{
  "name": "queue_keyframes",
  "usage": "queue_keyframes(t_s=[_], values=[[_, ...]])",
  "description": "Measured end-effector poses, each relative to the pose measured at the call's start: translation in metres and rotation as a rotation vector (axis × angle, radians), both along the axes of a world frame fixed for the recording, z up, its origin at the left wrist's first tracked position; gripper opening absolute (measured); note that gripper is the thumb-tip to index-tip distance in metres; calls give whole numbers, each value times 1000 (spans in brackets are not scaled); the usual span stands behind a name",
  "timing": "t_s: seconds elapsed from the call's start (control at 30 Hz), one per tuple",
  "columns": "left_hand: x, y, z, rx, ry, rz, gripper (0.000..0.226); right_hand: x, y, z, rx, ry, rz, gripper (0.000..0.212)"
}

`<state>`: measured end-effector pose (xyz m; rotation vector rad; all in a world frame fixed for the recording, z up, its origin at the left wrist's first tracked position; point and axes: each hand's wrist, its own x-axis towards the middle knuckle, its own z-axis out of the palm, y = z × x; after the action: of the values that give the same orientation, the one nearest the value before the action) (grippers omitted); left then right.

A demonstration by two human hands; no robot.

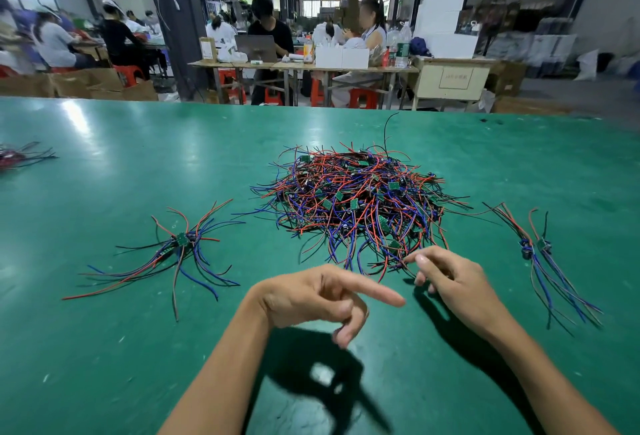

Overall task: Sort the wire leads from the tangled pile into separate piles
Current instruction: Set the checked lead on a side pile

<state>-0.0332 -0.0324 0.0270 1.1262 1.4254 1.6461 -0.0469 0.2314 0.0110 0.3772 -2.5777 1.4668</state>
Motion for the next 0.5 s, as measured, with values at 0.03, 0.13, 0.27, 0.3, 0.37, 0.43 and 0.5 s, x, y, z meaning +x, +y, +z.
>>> queue_keyframes(t_s=[0.03, 0.13, 0.27, 0.3, 0.37, 0.43, 0.5], values=[[0, -1, -1, -12, -22, -10, 44, -1, -1, -4, 39, 38, -59, 7], [-4, 3, -4, -74, -61, 280, 43, -6, -7, -14, 365, 108, -193, 36], [-11, 15, -6, -57, -117, 841, 22, -21, -16, -13, 733, 119, -208, 65], [-11, 18, -8, -44, -105, 969, 16, -24, -18, -12, 782, 116, -214, 65], [-12, 23, -13, -55, 27, 1175, 9, -27, -21, -12, 791, 141, -241, 45], [-12, 26, -18, -137, 233, 1303, 12, -25, -20, -16, 732, 175, -261, 20], [-11, 28, -19, -260, 391, 1381, 12, -22, -17, -19, 679, 181, -257, 12]])
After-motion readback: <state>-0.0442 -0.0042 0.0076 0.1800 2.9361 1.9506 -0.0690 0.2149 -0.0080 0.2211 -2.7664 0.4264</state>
